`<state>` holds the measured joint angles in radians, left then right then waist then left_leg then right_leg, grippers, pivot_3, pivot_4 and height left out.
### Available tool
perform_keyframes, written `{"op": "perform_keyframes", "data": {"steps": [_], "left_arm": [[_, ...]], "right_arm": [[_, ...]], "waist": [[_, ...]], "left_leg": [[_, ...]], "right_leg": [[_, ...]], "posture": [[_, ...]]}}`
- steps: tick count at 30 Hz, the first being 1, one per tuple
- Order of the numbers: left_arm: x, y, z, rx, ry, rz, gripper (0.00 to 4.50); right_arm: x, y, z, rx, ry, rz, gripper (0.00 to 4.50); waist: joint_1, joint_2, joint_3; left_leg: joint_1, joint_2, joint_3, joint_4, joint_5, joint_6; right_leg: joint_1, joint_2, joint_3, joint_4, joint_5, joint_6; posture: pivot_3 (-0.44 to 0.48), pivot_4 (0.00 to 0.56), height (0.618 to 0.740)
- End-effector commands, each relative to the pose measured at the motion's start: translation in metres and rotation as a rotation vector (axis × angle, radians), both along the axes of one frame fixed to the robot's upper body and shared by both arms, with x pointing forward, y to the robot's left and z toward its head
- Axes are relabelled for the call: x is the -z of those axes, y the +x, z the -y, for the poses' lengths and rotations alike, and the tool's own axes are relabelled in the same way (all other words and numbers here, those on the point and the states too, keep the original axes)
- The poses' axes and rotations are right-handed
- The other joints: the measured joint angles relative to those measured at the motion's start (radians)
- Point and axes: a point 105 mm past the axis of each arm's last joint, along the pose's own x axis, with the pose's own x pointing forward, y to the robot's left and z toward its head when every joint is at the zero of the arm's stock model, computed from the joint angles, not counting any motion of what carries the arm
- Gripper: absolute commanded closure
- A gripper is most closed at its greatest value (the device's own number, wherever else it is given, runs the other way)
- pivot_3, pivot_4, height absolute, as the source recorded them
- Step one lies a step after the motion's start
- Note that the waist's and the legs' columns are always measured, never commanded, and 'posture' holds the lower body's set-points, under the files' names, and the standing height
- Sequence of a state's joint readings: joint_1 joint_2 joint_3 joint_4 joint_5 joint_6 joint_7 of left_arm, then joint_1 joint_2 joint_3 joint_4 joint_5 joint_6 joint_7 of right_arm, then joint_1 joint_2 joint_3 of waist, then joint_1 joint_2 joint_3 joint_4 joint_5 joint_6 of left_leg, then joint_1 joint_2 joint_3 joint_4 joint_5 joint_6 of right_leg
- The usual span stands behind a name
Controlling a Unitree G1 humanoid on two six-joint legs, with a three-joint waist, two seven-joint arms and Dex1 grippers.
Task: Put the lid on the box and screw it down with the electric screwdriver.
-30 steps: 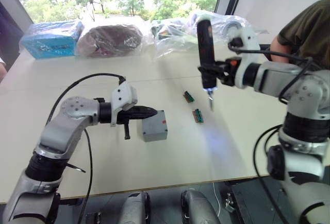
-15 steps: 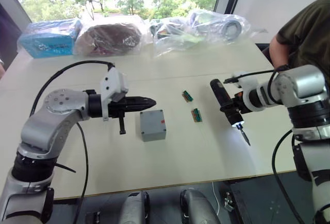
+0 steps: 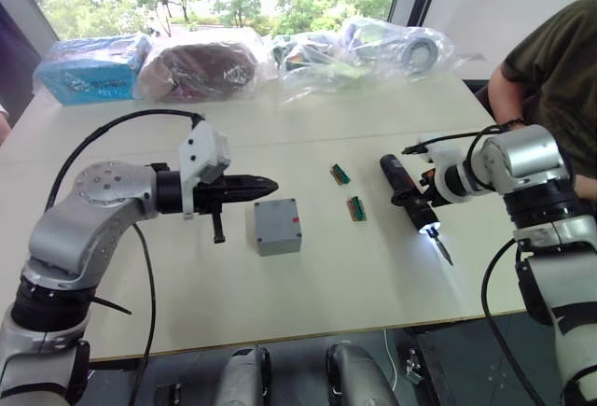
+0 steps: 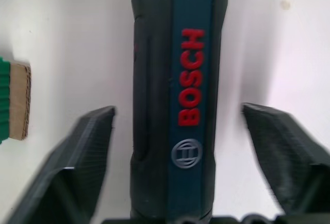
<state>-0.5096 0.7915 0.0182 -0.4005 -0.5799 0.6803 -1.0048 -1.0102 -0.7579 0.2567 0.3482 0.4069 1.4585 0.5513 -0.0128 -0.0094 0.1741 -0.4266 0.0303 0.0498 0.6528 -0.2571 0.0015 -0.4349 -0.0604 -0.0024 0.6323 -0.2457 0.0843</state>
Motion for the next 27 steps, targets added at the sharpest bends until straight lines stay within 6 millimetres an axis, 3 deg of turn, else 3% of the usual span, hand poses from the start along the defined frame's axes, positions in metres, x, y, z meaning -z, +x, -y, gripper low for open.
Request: {"op": "perform_keyframes", "data": {"steps": [1,9,12,22,27], "left_arm": [[-0.006,0.001,-0.014,-0.045,0.023,0.007,4.5],[0.008,-0.002,-0.067,-0.194,0.153,-0.063,4.5],[0.01,-0.009,-0.077,-0.216,0.162,-0.101,3.7],[0.009,-0.04,-0.099,-0.272,0.189,-0.146,0.02],[0.007,-0.048,-0.107,-0.3,0.201,-0.167,0.02]], "right_arm": [[-0.064,-0.001,-0.007,-0.12,-0.019,0.24,0.02],[-0.122,-0.064,-0.034,-0.528,0.137,0.501,0.02],[-0.131,-0.096,-0.035,-0.696,0.171,0.554,0.0],[-0.101,-0.128,0.014,-0.744,0.078,0.422,0.0],[-0.096,-0.129,0.029,-0.725,0.075,0.409,0.0]], "waist": [[0.001,0.0,0.0],[0.0,-0.001,0.001],[0.002,-0.001,0.001],[0.002,-0.001,0.001],[0.0,-0.001,0.001]], "left_leg": [[0.0,0.0,0.0,0.0,0.0,0.0],[0.001,0.001,-0.001,-0.001,0.0,0.0],[0.001,0.001,0.0,-0.001,0.0,0.0],[0.003,0.002,0.001,0.002,0.0,0.0],[0.004,0.002,0.002,0.004,0.0,0.0]], "right_leg": [[0.0,0.0,0.0,0.0,0.0,0.0],[0.0,0.001,-0.001,0.0,0.0,0.0],[0.0,0.0,0.0,0.0,0.0,0.0],[0.003,-0.002,0.0,-0.001,-0.001,-0.001],[0.004,-0.002,0.0,0.0,-0.002,-0.004]], "posture": [[0.0,0.15,0.74],[0.0,0.15,0.74],[0.0,0.15,0.74],[0.0,0.15,0.74],[0.0,0.15,0.74]]}}
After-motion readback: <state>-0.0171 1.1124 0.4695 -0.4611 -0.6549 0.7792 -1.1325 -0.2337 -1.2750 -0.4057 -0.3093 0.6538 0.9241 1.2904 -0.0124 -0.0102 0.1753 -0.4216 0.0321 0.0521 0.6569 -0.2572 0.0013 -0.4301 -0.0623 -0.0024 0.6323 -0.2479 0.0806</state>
